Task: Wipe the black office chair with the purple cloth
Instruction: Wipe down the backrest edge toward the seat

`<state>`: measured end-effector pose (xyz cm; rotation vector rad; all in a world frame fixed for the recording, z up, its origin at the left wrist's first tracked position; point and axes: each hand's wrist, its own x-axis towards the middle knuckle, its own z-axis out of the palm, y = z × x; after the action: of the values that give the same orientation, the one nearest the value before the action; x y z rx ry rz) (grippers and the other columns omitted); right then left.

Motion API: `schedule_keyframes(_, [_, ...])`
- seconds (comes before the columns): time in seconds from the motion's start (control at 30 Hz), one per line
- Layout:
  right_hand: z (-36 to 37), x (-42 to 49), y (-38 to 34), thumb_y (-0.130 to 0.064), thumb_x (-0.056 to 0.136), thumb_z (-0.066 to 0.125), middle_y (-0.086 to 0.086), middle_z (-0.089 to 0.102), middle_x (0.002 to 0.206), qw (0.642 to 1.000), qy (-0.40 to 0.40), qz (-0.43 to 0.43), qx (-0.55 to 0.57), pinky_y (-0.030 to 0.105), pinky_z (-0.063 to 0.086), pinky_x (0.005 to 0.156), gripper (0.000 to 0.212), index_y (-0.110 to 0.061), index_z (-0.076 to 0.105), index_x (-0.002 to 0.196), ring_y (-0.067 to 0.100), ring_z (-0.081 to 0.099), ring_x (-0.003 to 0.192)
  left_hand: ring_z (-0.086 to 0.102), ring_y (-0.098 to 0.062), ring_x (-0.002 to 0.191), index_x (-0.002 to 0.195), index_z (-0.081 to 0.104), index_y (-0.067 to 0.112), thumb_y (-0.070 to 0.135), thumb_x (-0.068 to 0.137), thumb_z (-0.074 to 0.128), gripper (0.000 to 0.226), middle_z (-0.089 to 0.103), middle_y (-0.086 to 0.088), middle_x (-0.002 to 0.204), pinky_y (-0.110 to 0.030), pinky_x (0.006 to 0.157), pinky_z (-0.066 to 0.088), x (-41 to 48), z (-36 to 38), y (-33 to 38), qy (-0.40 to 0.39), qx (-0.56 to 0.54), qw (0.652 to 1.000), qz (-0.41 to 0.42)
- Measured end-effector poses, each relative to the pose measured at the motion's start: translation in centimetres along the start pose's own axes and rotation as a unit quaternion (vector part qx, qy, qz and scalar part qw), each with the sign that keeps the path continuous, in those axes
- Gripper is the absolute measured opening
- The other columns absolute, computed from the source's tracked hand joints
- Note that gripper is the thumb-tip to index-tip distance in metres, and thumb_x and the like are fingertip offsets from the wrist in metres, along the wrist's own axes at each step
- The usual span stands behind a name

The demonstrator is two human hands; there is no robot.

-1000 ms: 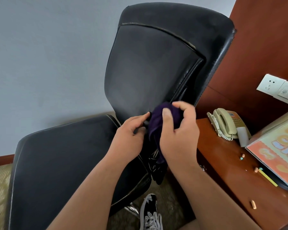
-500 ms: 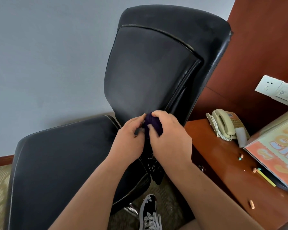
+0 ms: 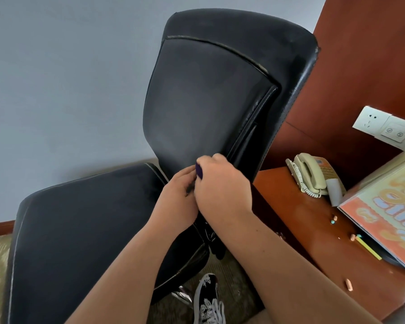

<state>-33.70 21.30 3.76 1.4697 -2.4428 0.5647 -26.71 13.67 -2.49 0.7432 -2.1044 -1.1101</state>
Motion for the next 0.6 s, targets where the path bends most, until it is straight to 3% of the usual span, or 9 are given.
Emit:
schedule_keyframes(0.13, [0.6, -0.6, 1.4, -0.023, 0.101, 0.048, -0.006, 0.052, 0.097, 0.998, 0.018, -0.053, 0.030, 0.029, 0.052, 0.068, 0.014, -0.023, 0.060, 0.107, 0.017, 0.063, 0.083, 0.048, 0.003, 0.128, 0.126, 0.067, 0.032, 0.001, 0.094, 0.050, 0.047, 0.055, 0.025, 0.136, -0.028, 0.111, 0.040, -0.4, -0.1, 0.1, -0.007, 0.003, 1.000, 0.005])
schedule_keyframes(0.23, [-0.4, -0.6, 3.7, -0.022, 0.096, 0.061, -0.003, 0.061, 0.102, 0.981, 0.163, -0.060, 0.087, 0.012, 0.042, 0.069, 0.019, -0.022, 0.066, 0.114, 0.011, 0.060, 0.084, 0.032, 0.007, 0.140, 0.143, 0.055, 0.028, 0.006, 0.099, 0.050, 0.049, 0.041, 0.022, 0.151, -0.017, 0.118, 0.023, -0.6, 0.0, 0.3, 0.000, 0.019, 1.000, 0.005])
schedule_keyframes(0.3, [-1.6, 0.1, 5.2, -0.017, 0.095, 0.064, 0.003, 0.063, 0.104, 0.949, 0.280, -0.037, 0.139, 0.009, 0.035, 0.073, 0.022, -0.017, 0.067, 0.117, 0.007, 0.055, 0.087, 0.030, 0.006, 0.141, 0.148, 0.048, 0.023, 0.010, 0.102, 0.050, 0.048, 0.036, 0.022, 0.154, -0.018, 0.120, 0.021, -0.6, 0.1, 0.3, 0.002, 0.021, 1.000, -0.015])
schedule_keyframes(0.37, [-1.9, 0.6, 5.9, -0.014, 0.096, 0.063, 0.005, 0.064, 0.108, 0.929, 0.324, -0.012, 0.180, 0.001, 0.034, 0.081, 0.023, -0.012, 0.066, 0.119, -0.002, 0.048, 0.091, 0.029, 0.006, 0.142, 0.149, 0.047, 0.023, 0.011, 0.103, 0.049, 0.047, 0.035, 0.024, 0.154, -0.015, 0.118, 0.019, -0.7, 0.3, 0.2, 0.001, 0.022, 1.000, -0.022])
schedule_keyframes(0.5, [1.9, -1.1, 5.2, -0.016, 0.097, 0.063, -0.007, 0.058, 0.106, 0.925, 0.304, 0.018, 0.228, -0.006, 0.031, 0.084, 0.023, -0.007, 0.059, 0.118, -0.007, 0.047, 0.095, 0.031, 0.006, 0.141, 0.147, 0.050, 0.024, 0.008, 0.103, 0.048, 0.046, 0.037, 0.024, 0.153, -0.015, 0.117, 0.021, -0.5, 0.4, -0.1, 0.013, 0.012, 1.000, -0.026])
schedule_keyframes(0.6, [6.2, -3.7, 5.2, -0.023, 0.098, 0.062, -0.010, 0.059, 0.103, 0.945, 0.199, 0.042, 0.256, 0.000, 0.040, 0.073, 0.021, -0.014, 0.057, 0.117, -0.002, 0.055, 0.085, 0.033, 0.008, 0.139, 0.146, 0.051, 0.022, 0.006, 0.102, 0.048, 0.046, 0.038, 0.022, 0.153, -0.011, 0.114, 0.023, -0.3, 0.5, -0.1, 0.017, 0.001, 1.000, -0.026])
